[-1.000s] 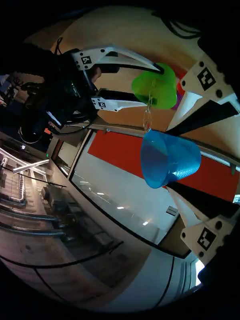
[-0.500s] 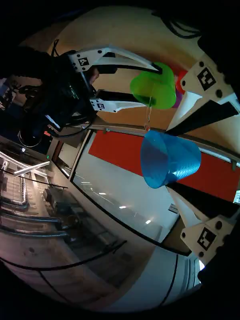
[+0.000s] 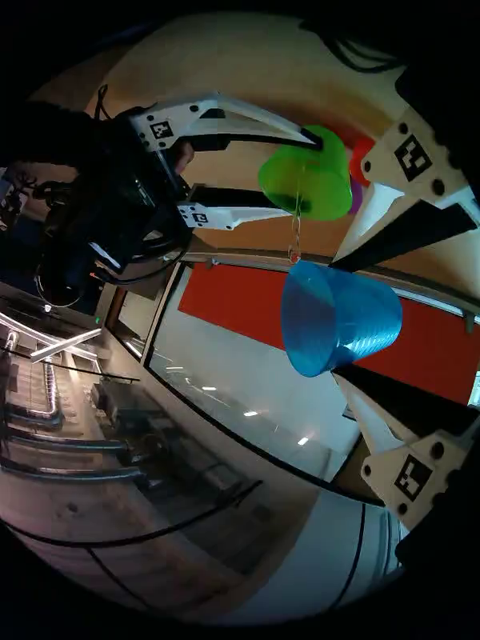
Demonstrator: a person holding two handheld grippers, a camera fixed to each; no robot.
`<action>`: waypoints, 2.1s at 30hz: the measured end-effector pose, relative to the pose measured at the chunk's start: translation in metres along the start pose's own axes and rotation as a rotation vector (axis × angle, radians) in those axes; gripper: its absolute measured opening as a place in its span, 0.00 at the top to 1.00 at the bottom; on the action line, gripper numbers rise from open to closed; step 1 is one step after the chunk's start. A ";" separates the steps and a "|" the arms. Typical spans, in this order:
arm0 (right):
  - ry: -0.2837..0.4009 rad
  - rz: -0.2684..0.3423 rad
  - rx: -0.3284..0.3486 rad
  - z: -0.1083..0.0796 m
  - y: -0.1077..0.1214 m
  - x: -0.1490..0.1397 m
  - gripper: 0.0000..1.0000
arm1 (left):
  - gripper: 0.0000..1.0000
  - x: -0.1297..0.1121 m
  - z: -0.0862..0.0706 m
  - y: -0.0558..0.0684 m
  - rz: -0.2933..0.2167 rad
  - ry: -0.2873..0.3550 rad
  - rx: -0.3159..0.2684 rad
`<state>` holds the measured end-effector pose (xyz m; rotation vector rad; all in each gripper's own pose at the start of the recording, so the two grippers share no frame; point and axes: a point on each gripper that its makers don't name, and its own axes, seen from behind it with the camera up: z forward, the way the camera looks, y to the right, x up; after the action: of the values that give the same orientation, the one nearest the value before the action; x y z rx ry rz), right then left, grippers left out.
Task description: Pour water
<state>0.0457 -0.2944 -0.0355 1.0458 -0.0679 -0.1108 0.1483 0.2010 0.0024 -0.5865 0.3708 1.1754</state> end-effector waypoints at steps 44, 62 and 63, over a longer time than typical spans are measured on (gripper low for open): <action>0.000 -0.002 -0.004 0.001 -0.001 -0.001 0.10 | 0.19 0.005 -0.008 -0.004 0.135 -0.008 0.010; 0.002 -0.003 -0.005 0.000 -0.001 -0.001 0.09 | 0.19 0.004 -0.001 0.005 0.164 -0.006 0.009; 0.002 -0.003 -0.005 0.000 -0.001 -0.001 0.09 | 0.19 0.004 -0.001 0.005 0.167 -0.006 0.009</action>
<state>0.0446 -0.2949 -0.0360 1.0410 -0.0643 -0.1130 0.1448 0.2050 -0.0021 -0.5519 0.4264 1.3339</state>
